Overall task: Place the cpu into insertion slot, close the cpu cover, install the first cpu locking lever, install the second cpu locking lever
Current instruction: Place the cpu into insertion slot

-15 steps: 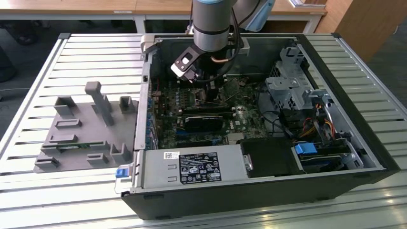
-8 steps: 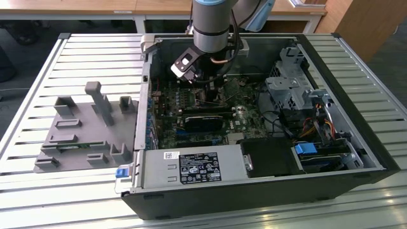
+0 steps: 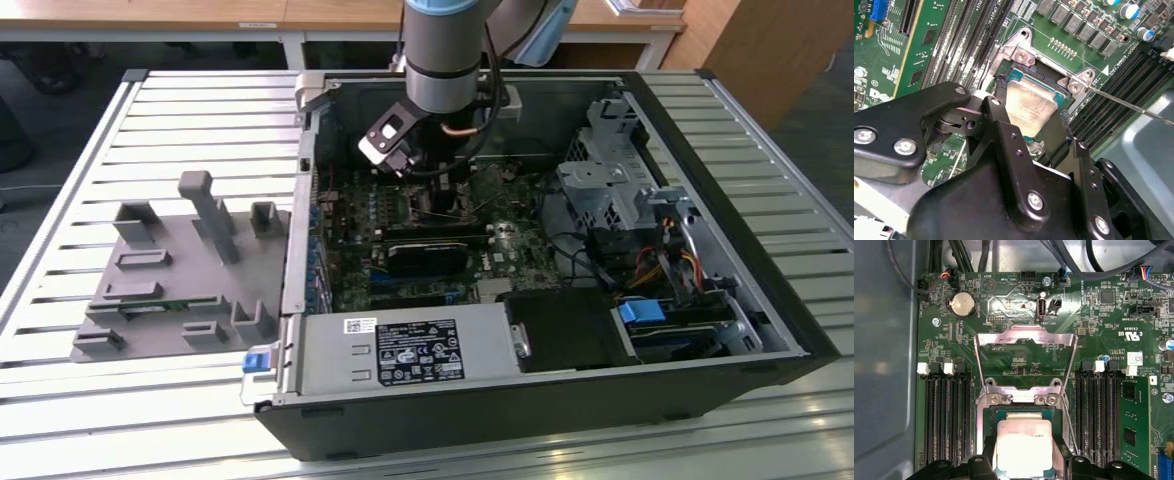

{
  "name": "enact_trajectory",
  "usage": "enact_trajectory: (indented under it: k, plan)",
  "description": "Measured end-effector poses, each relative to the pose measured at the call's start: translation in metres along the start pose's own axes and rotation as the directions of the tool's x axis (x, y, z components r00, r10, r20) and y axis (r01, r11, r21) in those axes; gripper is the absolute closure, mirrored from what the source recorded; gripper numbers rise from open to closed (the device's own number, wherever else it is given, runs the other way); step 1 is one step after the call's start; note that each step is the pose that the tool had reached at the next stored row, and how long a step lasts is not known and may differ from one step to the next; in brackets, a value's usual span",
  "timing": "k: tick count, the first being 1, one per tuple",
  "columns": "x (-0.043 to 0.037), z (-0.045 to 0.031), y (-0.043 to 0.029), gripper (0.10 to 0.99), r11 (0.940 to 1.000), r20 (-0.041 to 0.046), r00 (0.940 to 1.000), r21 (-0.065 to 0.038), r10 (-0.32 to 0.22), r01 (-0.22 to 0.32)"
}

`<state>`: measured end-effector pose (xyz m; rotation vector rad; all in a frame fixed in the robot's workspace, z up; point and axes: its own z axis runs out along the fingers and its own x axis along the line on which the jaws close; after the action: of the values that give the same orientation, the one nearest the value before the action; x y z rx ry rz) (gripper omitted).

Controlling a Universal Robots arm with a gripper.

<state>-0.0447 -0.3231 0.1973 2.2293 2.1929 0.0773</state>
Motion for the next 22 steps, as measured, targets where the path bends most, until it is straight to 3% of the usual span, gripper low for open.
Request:
enact_trajectory:
  k: [11, 14, 17, 22]
  plan:
    - [0.0003, 0.0013, -0.0001, 0.545, 1.0, 0.0001, 1.0, 0.0, 0.001, -0.001]
    - [0.0004, 0.0013, -0.0001, 0.424, 1.0, 0.0, 1.0, 0.0, 0.001, -0.001]
    - [0.0004, 0.0012, 0.0, 0.424, 1.0, -0.0001, 1.0, 0.0, 0.001, -0.001]
    - [0.0006, -0.0072, 0.0003, 0.424, 1.0, 0.0001, 1.0, 0.0, 0.001, -0.001]
